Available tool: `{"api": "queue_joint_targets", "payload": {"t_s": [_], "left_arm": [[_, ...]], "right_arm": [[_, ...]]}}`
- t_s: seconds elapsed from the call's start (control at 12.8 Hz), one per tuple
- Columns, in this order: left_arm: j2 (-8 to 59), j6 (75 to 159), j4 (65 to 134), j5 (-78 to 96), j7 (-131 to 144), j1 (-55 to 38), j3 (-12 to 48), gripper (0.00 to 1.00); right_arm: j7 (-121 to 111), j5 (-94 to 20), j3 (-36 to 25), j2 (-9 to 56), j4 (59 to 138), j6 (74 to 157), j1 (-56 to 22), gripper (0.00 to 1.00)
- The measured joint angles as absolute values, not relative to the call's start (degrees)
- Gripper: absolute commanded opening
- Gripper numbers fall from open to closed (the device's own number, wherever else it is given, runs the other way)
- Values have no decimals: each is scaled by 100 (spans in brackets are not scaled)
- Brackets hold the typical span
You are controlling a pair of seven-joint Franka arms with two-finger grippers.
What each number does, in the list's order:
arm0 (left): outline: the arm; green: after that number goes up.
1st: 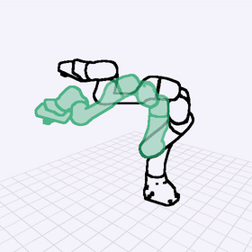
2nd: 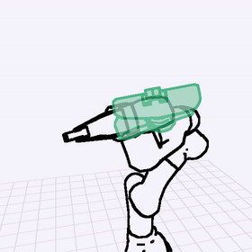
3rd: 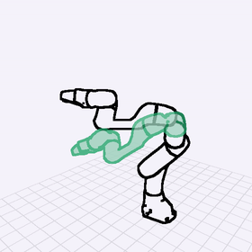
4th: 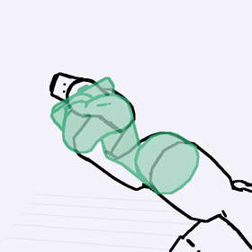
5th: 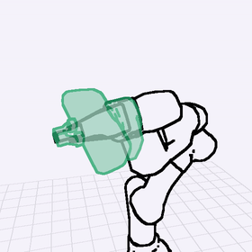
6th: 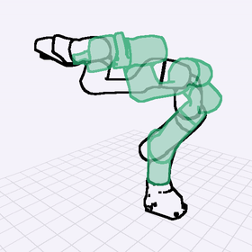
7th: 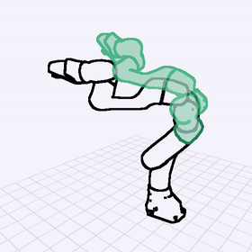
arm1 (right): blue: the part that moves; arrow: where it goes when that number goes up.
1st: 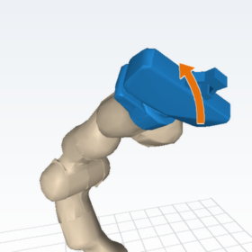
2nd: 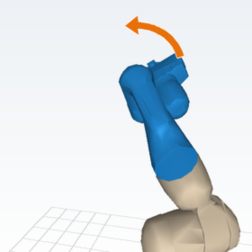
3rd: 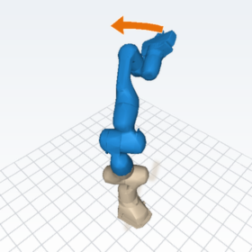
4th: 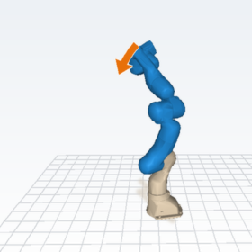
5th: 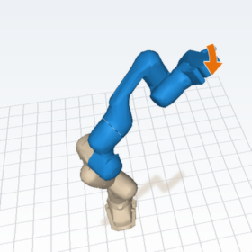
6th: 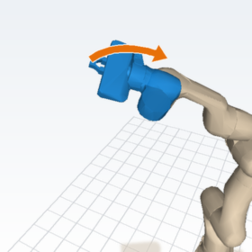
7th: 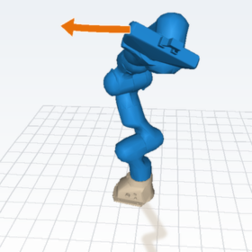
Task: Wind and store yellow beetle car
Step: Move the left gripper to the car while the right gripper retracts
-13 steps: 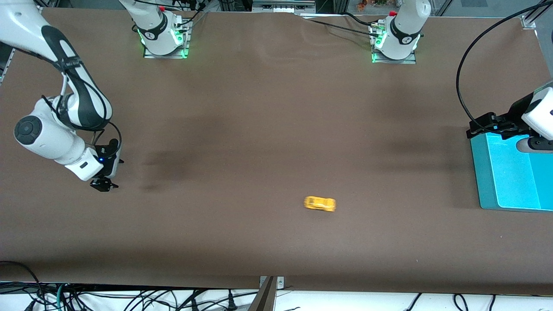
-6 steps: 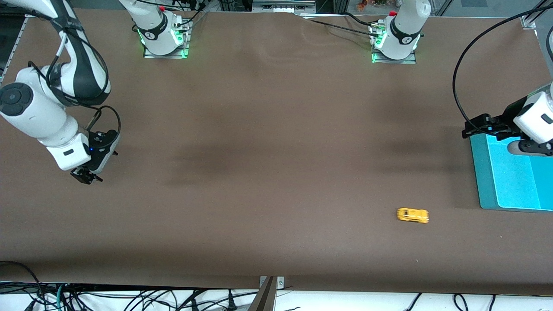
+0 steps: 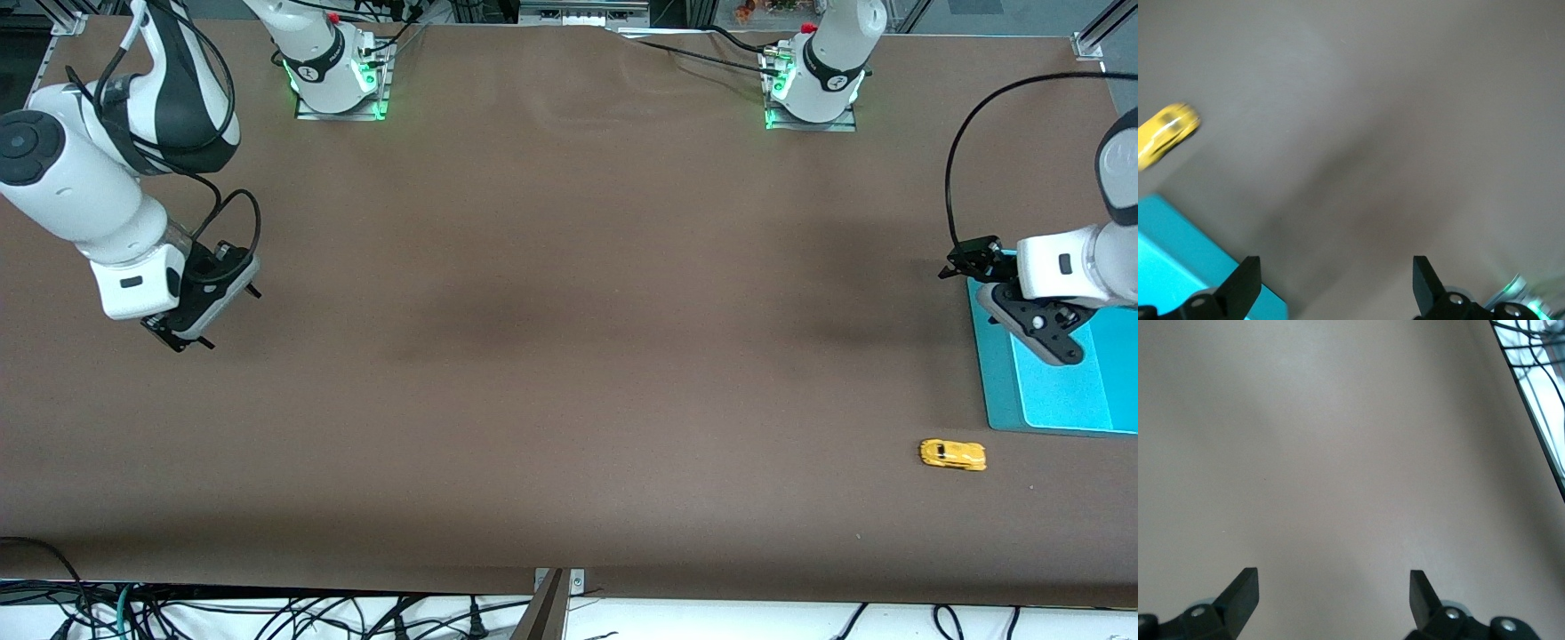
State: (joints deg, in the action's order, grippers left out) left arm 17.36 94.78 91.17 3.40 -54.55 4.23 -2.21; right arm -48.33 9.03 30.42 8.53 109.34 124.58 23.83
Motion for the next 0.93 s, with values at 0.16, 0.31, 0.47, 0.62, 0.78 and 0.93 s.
{"api": "queue_joint_targets", "payload": {"t_s": [0.16, 0.31, 0.47, 0.62, 0.78, 0.93], "left_arm": [[2085, 9780, 9117, 241, -6617, 625, -230, 100], [2416, 10344, 9116, 230, -7894, 868, -235, 100], [2764, 10937, 9118, 230, -8709, 1146, -241, 100], [3056, 11563, 9107, 230, -9298, 1260, -240, 100], [3328, 12155, 9007, 230, -9645, 1254, -212, 100], [3666, 12754, 8842, 229, -9943, 1230, -197, 100]], "right_arm": [[-4610, 766, 2998, 846, 10832, 12425, 2383, 100], [-3980, 643, 2994, 829, 10770, 12353, 2334, 100], [-2788, 630, 2985, 762, 10736, 12072, 2132, 100], [-1644, 624, 2897, 636, 10726, 11831, 1813, 100], [-949, 451, 2785, 539, 10690, 11636, 1597, 100], [-626, 216, 2640, 503, 10545, 11484, 1451, 100]]}}
